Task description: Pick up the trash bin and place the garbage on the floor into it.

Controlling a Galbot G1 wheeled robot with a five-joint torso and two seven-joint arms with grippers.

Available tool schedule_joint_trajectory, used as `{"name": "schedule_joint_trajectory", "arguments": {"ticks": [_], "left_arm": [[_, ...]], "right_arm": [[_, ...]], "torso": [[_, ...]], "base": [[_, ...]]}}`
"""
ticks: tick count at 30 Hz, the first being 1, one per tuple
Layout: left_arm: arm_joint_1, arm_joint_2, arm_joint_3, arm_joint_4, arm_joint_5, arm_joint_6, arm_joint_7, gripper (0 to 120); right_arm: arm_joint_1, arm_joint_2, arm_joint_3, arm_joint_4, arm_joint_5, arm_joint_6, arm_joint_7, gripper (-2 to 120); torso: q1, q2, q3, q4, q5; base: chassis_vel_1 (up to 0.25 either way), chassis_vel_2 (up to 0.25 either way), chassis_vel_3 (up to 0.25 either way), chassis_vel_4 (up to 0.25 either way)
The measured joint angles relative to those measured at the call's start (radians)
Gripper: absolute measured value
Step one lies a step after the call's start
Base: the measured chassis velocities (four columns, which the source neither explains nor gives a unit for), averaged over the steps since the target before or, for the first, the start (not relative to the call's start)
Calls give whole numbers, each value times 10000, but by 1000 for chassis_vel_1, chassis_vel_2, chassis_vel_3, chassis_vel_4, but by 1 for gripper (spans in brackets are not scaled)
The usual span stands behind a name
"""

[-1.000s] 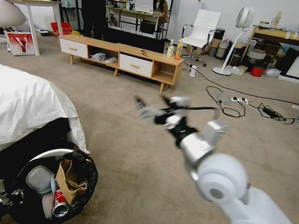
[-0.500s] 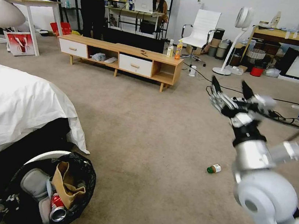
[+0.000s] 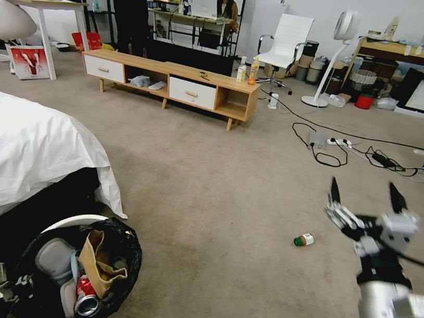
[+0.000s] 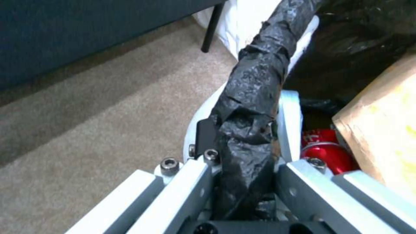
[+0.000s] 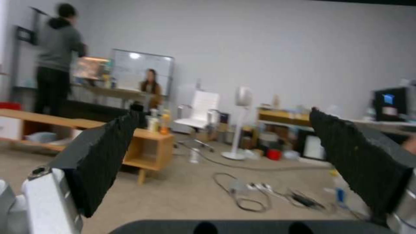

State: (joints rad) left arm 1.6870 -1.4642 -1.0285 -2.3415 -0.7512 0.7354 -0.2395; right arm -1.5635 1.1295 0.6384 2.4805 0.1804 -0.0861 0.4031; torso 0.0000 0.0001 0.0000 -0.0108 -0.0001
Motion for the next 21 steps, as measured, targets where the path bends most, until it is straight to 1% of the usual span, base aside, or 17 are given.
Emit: {"name": "schedule_joint_trajectory", "arguments": {"ticks": [2, 3, 5, 7, 8, 9, 11, 17, 21], "left_arm": [[-45, 0, 54, -31, 46, 0, 68, 1], [-45, 0, 54, -31, 46, 0, 68, 1], [-106, 41, 78, -65, 82, 0, 126, 1], [-119, 55, 78, -72, 95, 0, 143, 1], [-156, 104, 91, -80, 112, 0, 209, 1], [-156, 104, 91, -80, 112, 0, 209, 1], [-200, 161, 129, -73, 128, 0, 317, 1], [-275, 214, 149, -75, 70, 0, 401, 1], [-285, 170, 164, -72, 84, 0, 444, 1]], "right_arm": [[-416, 470, 222, 70, -283, 193, -35, 100], [-416, 470, 222, 70, -283, 193, -35, 100], [-775, 943, 412, 116, -533, 365, -33, 100], [-846, 1016, 445, 128, -587, 405, -32, 100], [-1116, 1358, 531, 131, -892, 647, -45, 100], [-1116, 1358, 531, 131, -892, 647, -45, 100], [-1375, 1667, 479, 36, -1198, 1046, -195, 100], [-1345, 1654, 225, -165, -1121, 1098, -476, 100], [-1343, 1569, 79, -267, -1072, 1083, -562, 100]], "torso": [[0, 1, 0, -1, -1], [0, 1, 0, -1, -1], [0, 0, 0, -2, 1], [0, 0, 0, -2, 2], [0, 0, 0, -1, 0], [0, 0, 0, -1, 0], [0, 0, 1, -1, 0], [0, 0, 1, 0, 1], [0, 0, 1, 0, 1]], "base": [[0, 0, 0, 0], [0, 0, 0, 0], [0, 0, 0, 0], [0, 0, 0, 0], [0, 0, 0, 0], [0, 0, 0, 0], [0, 0, 0, 0], [0, 0, 0, 0], [0, 0, 0, 0]]}}
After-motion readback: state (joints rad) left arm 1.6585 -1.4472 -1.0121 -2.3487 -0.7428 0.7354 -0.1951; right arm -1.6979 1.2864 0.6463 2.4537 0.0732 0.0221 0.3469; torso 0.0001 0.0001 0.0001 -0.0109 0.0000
